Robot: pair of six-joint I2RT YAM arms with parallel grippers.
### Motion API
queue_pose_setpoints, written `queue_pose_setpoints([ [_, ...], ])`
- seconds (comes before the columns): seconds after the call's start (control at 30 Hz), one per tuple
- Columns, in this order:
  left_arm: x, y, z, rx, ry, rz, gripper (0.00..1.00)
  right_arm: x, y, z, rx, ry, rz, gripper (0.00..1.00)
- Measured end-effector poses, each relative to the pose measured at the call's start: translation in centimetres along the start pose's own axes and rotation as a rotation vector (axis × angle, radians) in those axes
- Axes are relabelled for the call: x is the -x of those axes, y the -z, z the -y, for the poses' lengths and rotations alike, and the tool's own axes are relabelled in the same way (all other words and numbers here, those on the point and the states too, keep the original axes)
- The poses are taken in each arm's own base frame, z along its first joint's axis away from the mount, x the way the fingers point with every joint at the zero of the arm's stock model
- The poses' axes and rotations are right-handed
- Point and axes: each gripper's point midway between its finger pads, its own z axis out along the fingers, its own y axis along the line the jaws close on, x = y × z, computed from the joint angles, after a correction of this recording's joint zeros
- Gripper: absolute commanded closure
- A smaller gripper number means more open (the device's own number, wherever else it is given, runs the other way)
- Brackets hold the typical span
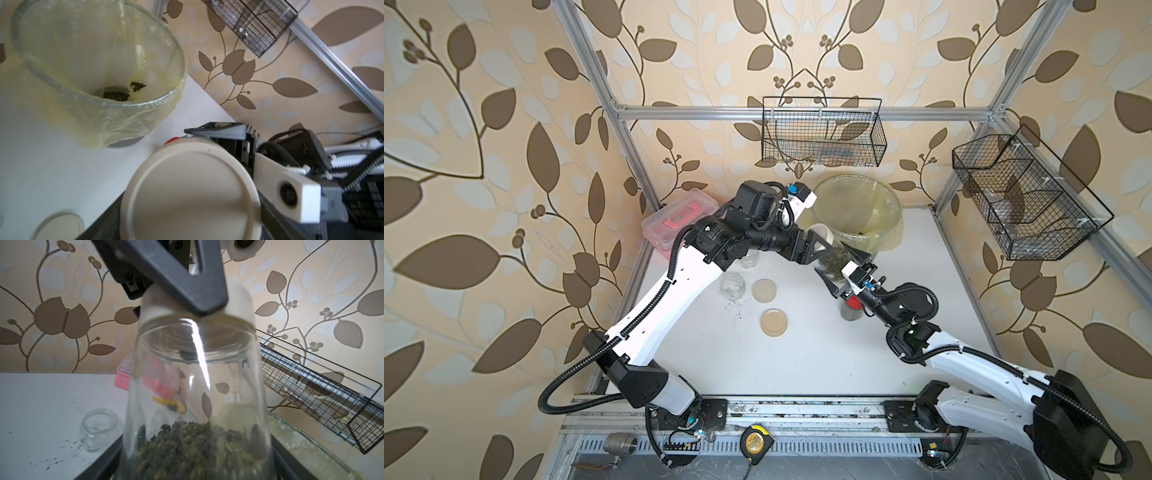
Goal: Empty moldy tea leaves from jars
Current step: Unscrew the lid from the jar.
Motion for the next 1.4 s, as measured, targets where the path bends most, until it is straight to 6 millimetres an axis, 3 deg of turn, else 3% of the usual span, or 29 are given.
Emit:
queue_pose_setpoints([
  [0.27,0.5,0.0,-1.3,0.079,0.235,0.038,0.59,-0.5,-0.7,0.4,-0.066,0.122,-0.029,0.66],
  [0.7,0.8,0.0,-1.1,0.073,0.319,0.057,0.58,0.5,-0.3,0.3,-0.051,0.097,-0.006,0.66],
  [0.77,0.9,0.0,-1.1,0.069,0.323,0.061,0.50,0.6,-0.2,0.4,-0.051,0.085,-0.002,0.66],
  [0.9,1.2,-0.1,-0.7,0.046,0.315,0.071,0.14,1.1,0.0,0.6,-0.055,0.066,0.008,0.66],
  [1.13,4.0,0.5,0.0,-0.017,0.231,0.173,0.01,2.2,0.3,0.2,-0.005,-0.030,0.059,0.66],
  [1.4,5.0,1.9,1.2,-0.048,0.083,0.223,0.01,2.9,1.0,1.1,-0.002,-0.097,0.091,0.66],
])
